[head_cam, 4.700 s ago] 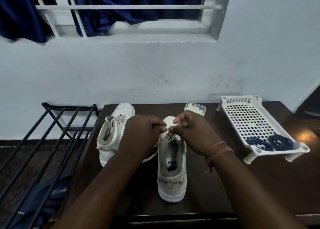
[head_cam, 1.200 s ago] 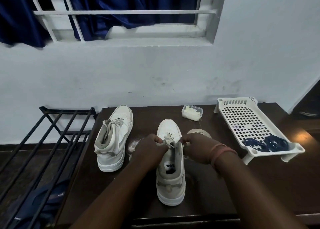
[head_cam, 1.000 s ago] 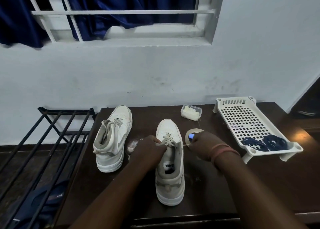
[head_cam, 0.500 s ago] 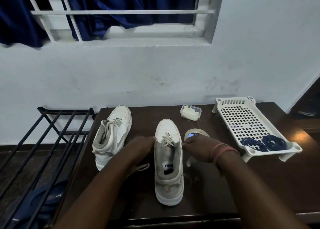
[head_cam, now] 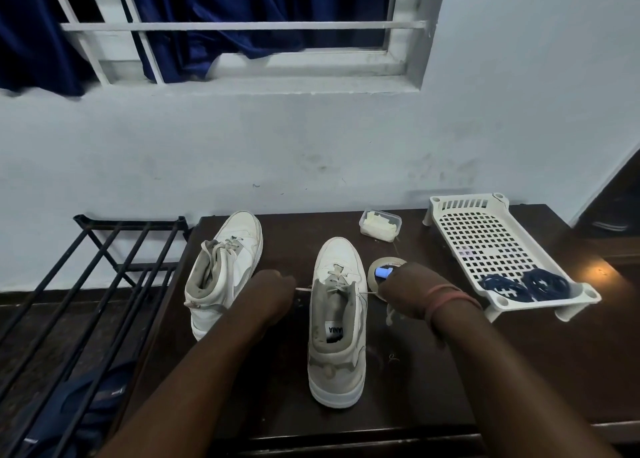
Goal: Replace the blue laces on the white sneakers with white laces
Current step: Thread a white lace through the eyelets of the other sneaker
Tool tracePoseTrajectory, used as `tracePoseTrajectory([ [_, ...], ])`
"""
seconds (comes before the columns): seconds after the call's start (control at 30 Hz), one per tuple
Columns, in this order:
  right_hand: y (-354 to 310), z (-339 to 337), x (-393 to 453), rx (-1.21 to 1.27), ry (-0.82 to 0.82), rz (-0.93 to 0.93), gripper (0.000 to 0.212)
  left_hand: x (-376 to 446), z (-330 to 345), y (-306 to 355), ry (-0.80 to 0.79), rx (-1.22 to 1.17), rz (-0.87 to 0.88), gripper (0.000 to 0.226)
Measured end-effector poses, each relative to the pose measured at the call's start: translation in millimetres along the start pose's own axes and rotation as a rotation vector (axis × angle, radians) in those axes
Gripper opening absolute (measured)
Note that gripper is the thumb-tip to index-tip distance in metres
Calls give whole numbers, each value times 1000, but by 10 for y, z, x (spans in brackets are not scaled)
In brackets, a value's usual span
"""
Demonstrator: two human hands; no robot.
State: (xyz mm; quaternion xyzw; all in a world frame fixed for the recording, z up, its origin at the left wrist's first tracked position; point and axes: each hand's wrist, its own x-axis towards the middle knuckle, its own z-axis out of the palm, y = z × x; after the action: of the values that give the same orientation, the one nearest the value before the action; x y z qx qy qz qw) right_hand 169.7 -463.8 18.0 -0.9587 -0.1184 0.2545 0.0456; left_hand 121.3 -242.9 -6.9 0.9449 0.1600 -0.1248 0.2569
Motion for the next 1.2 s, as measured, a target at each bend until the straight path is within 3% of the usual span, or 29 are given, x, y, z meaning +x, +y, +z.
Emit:
tracePoseTrajectory([
  [0.13,55,115,93,255,81,48,35,-79,35,54,28,-224,-36,34],
  [0.17,53,143,109,337,70,88,43,-101,35,71,16,-248,-37,38],
  [0.23,27,142,70,417,96,121,81,-141,43,97,50,-277,-34,44],
  [0.27,13,117,44,437,158,139,88,-154,47,113,105,-278,-15,44],
  [0.37,-55,-37,-58,575,417,140,48,-217,32,216,266,-268,93,39],
  [0.43,-148,-126,-144,694,532,11,28,-279,-19,284,245,-321,100,38],
  [0.5,-262,-150,-204,773,541,-130,21,-313,-43,287,144,-385,68,36],
  [0.57,-347,-105,-212,900,442,-245,26,-322,-40,265,29,-545,26,26],
  [0.67,-397,-88,-221,763,422,-316,22,-297,-43,248,-131,-841,-129,21],
  [0.87,-437,-10,-228,373,423,-288,17,-273,-41,202,-340,-1051,-296,12],
  [1.2,-549,163,-162,309,433,-234,19,-226,-20,171,-398,-1132,-309,11],
])
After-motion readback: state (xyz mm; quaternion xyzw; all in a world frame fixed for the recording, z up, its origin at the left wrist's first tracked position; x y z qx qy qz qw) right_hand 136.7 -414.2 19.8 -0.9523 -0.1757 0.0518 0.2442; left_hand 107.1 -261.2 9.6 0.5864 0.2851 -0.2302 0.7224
